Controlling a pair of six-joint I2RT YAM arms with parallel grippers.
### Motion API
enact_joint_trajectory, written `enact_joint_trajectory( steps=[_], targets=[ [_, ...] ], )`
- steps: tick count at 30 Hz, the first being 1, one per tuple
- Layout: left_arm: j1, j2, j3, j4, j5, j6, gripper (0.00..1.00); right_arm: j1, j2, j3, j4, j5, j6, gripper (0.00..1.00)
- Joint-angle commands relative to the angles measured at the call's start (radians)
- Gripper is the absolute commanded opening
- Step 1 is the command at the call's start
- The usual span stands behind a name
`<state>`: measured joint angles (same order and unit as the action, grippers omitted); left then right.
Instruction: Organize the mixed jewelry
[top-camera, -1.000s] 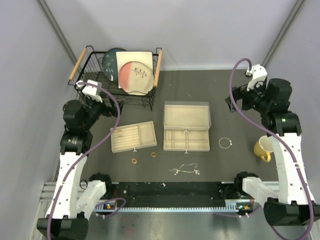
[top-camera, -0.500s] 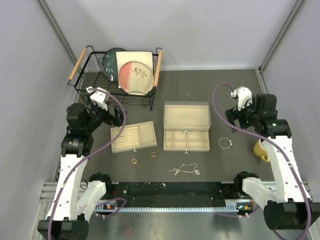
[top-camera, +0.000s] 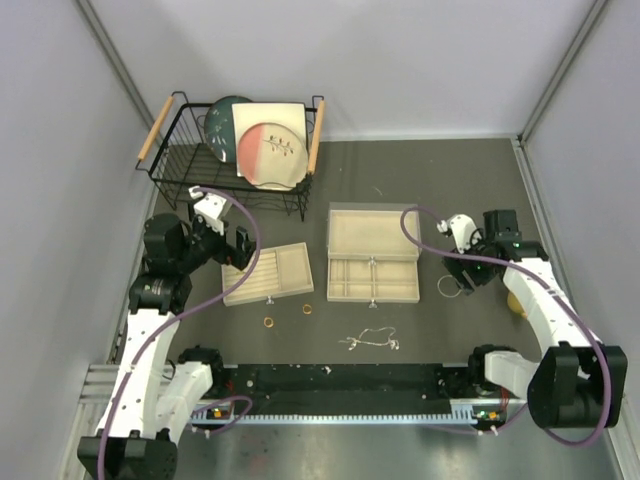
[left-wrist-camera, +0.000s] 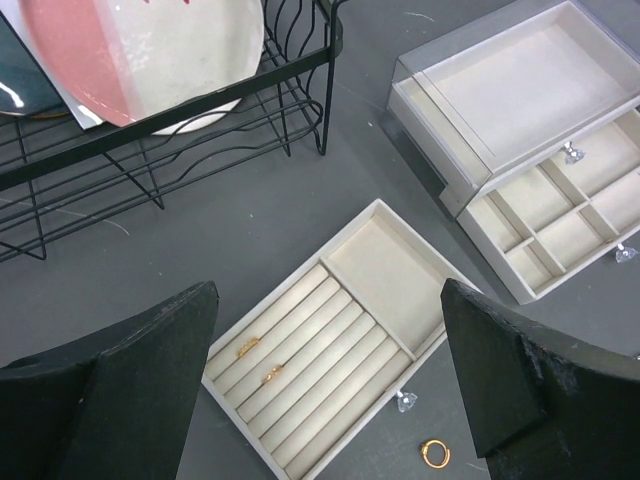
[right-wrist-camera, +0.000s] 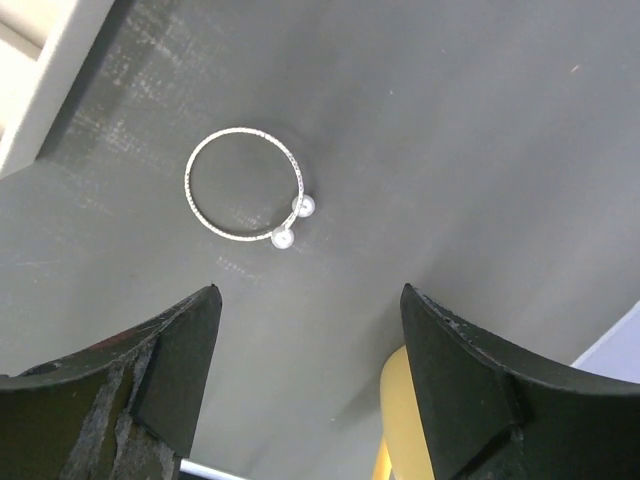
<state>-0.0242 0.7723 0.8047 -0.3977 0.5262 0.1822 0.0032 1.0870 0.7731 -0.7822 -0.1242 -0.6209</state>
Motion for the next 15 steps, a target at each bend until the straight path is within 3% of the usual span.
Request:
enact_joint_trajectory(
  steps=[1,15],
  targets=[
    [0.004,-0.037,-0.019,0.022,0.014,0.014,0.99,-0.008,0.027,-0.033,0.084,-0.003,-0.043,0.71],
    [0.004,-0.028,-0.041,0.048,0.000,0.022,0.99,-0.009,0.168,-0.078,0.233,-0.005,-0.036,0.60]
  ],
)
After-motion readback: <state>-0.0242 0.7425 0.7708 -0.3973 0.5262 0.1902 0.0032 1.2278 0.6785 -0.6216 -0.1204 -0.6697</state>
